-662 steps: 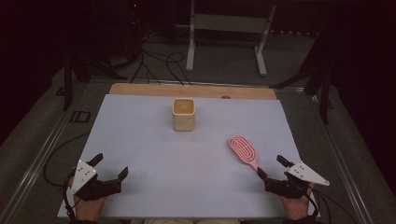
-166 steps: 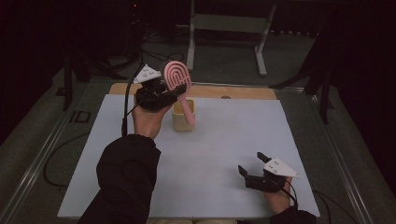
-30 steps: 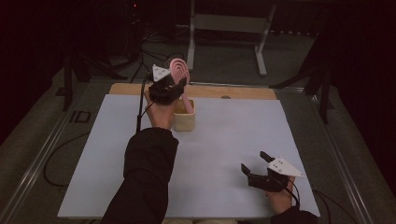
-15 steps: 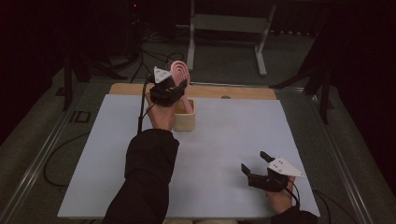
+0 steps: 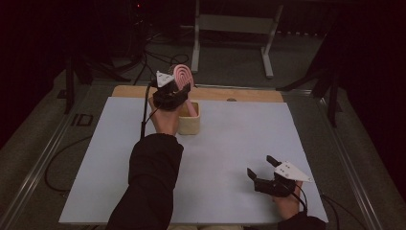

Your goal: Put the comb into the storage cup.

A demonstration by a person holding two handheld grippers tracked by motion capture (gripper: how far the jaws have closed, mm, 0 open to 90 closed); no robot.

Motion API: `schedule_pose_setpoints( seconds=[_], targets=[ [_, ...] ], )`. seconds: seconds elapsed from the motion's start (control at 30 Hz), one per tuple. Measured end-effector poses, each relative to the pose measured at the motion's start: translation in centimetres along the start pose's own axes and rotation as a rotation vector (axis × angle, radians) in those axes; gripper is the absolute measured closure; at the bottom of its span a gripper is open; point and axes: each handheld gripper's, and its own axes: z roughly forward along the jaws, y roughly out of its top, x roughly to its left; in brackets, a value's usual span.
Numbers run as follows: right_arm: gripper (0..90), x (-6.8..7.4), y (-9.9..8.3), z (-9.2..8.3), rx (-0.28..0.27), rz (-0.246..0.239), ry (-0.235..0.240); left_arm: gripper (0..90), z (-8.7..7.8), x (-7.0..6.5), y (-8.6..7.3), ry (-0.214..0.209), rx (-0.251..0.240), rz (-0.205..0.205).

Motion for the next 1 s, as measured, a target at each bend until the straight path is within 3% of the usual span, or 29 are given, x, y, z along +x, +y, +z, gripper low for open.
schedule_pose_setpoints(
  seconds=[1.0],
  targets=[
    [11.1,0.01,-0.01,0.00,0.001,0.002,-0.001,64.0,0.63,-0.29,-0.95,0.010,0.015,-0.014]
  ],
)
